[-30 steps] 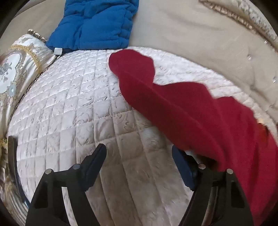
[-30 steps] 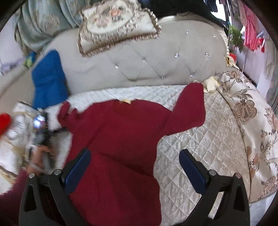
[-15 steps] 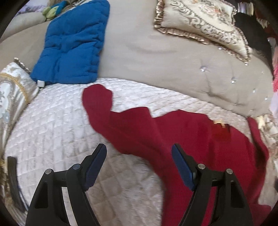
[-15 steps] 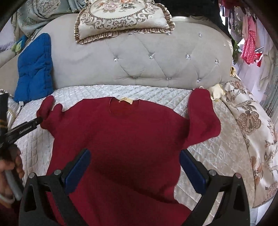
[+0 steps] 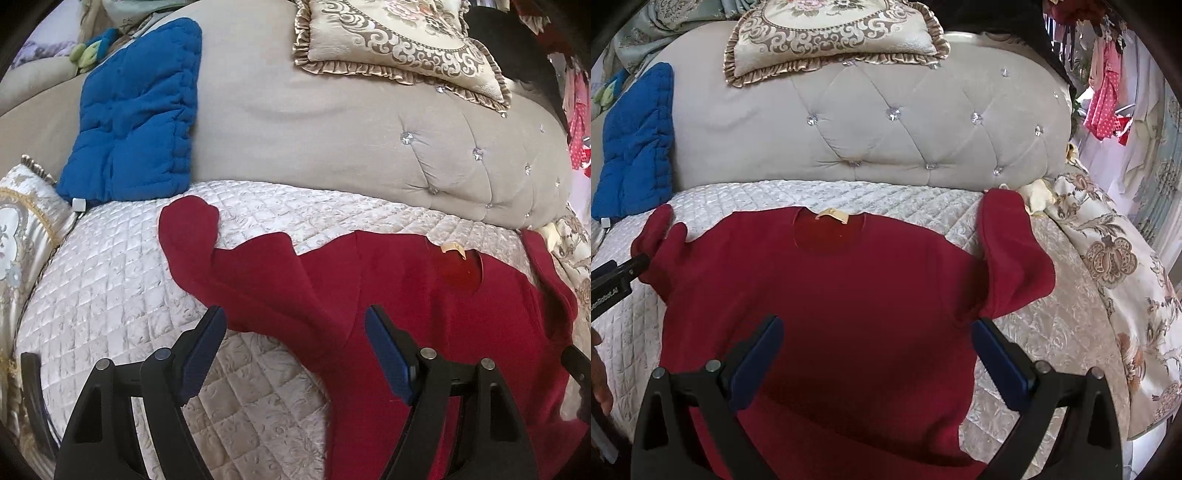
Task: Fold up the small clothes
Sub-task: 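Move both tools over the spread red sweater toward its sleeves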
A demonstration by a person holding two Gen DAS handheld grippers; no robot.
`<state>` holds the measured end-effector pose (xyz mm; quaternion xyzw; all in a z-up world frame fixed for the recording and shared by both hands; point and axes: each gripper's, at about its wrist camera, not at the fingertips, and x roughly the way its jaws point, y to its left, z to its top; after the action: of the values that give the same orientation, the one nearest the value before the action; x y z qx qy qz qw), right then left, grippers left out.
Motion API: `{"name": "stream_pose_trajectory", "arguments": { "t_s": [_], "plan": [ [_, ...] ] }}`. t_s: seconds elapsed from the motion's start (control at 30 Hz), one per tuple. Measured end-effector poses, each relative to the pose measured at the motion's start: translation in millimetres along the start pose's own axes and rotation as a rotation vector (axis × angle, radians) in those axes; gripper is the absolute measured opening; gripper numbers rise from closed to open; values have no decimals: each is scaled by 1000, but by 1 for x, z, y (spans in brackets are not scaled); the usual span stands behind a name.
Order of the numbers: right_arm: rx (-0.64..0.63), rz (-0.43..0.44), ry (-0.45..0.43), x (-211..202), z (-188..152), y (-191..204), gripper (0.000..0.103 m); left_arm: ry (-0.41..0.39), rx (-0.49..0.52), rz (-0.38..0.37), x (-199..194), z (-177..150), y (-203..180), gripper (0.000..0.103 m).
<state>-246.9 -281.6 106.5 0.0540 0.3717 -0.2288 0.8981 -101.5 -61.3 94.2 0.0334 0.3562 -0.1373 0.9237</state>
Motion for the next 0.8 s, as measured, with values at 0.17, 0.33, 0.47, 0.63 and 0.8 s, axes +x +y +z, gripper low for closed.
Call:
{"name": "stream_pose_trajectory", "arguments": {
  "t_s": [0.17, 0.33, 0.47, 0.63, 0.8],
  "plan": [
    [10, -2, 12, 8, -2, -2, 103, -35, 15, -9, -4, -1, -5, 58],
    [5, -13, 16, 11, -3, 0, 103, -32, 25, -17, -1, -1, -10, 58],
    [6, -7, 27, 16, -3, 1, 103, -42, 32, -11, -1, -1, -12, 58],
    [4, -15, 38, 23, -3, 1, 103, -22, 15, -23, 4, -1, -7, 58],
    [-4, -36, 41, 28, -2, 1, 103, -15, 7, -34, 6, -2, -7, 58]
  ]
}}
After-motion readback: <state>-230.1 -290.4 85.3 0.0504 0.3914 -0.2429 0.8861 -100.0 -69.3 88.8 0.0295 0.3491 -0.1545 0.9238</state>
